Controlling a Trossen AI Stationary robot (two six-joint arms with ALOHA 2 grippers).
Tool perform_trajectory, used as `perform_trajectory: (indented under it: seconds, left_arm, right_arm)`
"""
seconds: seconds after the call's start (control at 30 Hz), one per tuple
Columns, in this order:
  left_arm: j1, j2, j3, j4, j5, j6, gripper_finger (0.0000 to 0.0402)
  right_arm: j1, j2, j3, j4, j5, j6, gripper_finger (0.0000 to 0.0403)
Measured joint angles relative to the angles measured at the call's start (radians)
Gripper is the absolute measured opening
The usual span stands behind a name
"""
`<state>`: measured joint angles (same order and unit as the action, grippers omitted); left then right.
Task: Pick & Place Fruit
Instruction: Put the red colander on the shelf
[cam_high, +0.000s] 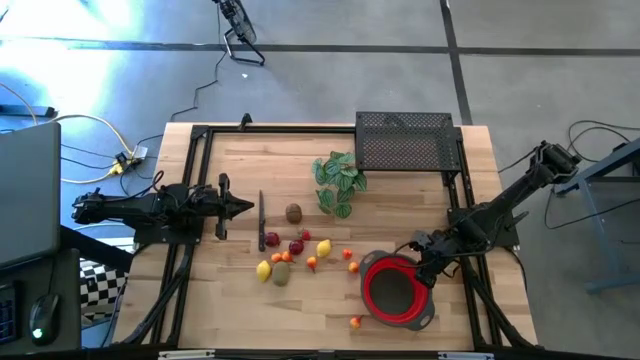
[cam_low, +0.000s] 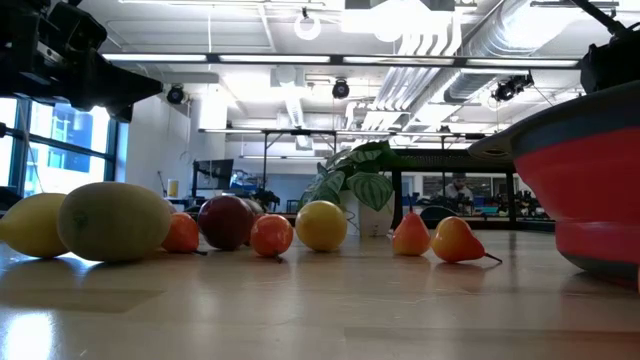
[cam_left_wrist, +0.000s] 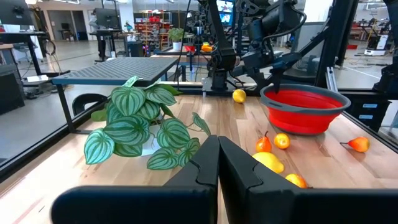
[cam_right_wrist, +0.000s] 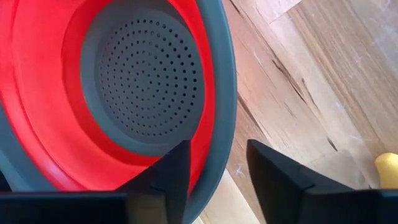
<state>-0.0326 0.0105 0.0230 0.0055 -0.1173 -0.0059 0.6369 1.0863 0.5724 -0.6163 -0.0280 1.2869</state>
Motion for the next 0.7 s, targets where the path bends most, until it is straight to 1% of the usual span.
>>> perform_trajectory:
  seconds: [0.33, 0.57, 0.7]
  left_arm:
    - [0.000, 0.000, 0.000, 0.000, 0.000, 0.000, 0.0000]
    - [0.000, 0.000, 0.000, 0.000, 0.000, 0.000, 0.0000]
    - [0.000, 0.000, 0.000, 0.000, 0.000, 0.000, 0.0000]
  right_arm:
    - [0.000, 0.000, 0.000, 0.004, 0.000, 0.028, 0.0074]
    - [-0.001, 0.000, 0.000, 0.045, 0.003, 0.030, 0.0029]
    - [0.000, -0.001, 0.001, 0.073, 0.004, 0.031, 0.0018]
